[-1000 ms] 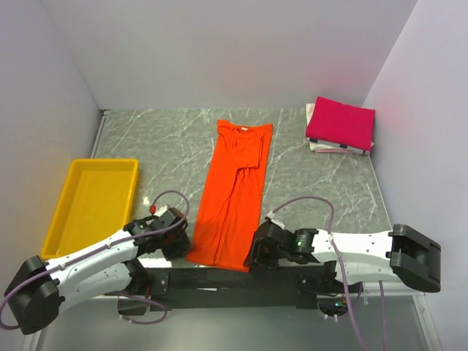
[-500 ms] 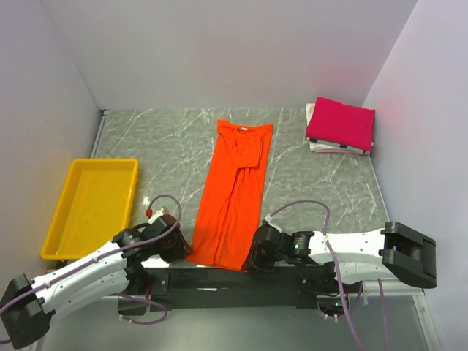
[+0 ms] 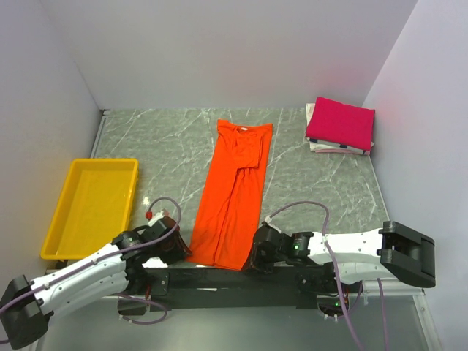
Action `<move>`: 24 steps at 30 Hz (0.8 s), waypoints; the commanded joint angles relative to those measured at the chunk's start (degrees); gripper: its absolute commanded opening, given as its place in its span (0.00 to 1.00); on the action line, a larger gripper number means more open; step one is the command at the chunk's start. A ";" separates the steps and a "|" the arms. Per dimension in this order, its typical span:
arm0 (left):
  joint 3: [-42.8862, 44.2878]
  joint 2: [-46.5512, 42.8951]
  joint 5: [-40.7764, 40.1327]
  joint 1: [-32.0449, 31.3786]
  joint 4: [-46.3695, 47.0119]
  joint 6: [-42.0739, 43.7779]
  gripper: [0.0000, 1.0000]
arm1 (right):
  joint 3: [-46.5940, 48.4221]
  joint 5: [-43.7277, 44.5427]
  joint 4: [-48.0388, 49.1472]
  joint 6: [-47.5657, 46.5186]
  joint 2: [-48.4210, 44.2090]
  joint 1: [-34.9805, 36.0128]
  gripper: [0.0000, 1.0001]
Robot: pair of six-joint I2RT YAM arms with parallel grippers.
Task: Fold and stack the t-shirts
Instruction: Fold the tshirt
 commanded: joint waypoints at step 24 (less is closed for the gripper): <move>8.52 8.84 0.92 -19.66 4.33 -10.61 0.01 | 7.51 6.57 -24.82 -4.90 -12.95 7.05 0.00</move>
